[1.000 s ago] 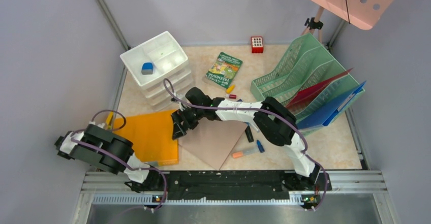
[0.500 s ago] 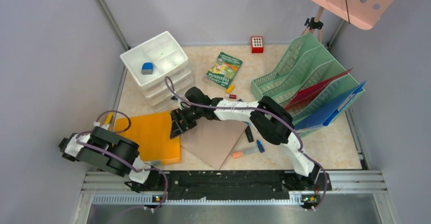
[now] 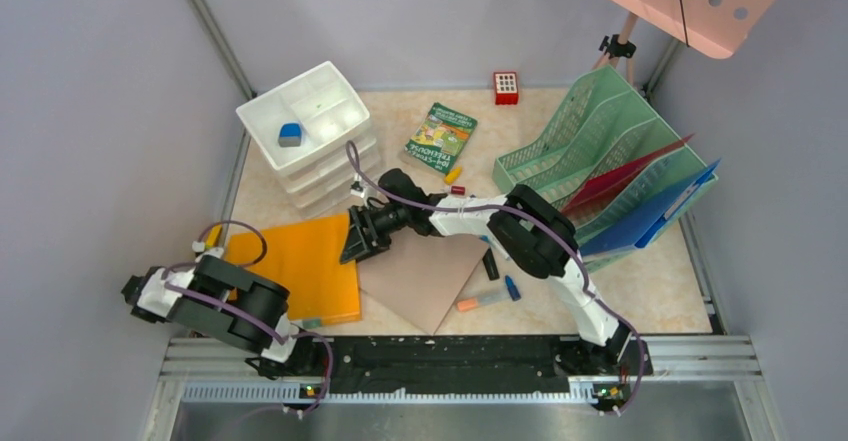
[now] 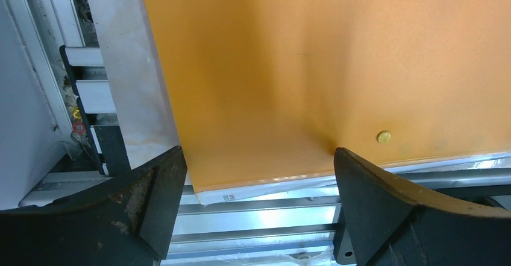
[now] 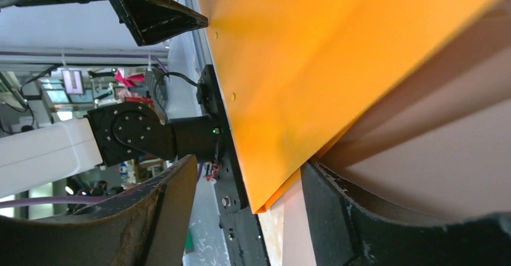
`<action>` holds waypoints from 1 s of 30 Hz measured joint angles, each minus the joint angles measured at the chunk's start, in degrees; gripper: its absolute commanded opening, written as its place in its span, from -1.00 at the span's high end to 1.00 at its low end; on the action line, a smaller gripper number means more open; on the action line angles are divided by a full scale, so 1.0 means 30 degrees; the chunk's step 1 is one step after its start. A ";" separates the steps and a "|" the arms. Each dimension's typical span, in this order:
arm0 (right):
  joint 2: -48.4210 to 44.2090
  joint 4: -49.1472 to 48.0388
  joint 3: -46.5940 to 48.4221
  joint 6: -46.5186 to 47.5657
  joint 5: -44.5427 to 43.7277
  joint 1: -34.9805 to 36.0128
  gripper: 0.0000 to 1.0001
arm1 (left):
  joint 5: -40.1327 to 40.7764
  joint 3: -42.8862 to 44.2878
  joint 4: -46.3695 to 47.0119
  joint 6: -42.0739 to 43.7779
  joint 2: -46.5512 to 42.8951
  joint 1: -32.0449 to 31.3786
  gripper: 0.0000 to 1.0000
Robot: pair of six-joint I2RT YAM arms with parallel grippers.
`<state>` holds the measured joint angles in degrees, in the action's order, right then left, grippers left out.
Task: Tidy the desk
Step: Move the folder to the center of the board.
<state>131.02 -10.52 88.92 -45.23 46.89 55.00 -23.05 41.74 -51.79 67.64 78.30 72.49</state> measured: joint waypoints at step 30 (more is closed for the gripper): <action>0.0539 -0.2295 -0.0954 -0.1443 0.2237 -0.0175 1.00 | -0.0495 0.0969 -0.1858 0.1115 -0.1472 0.0073 -0.88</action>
<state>132.64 -17.41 86.06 -49.56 53.60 54.48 -24.53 44.64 -57.36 70.98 73.89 72.71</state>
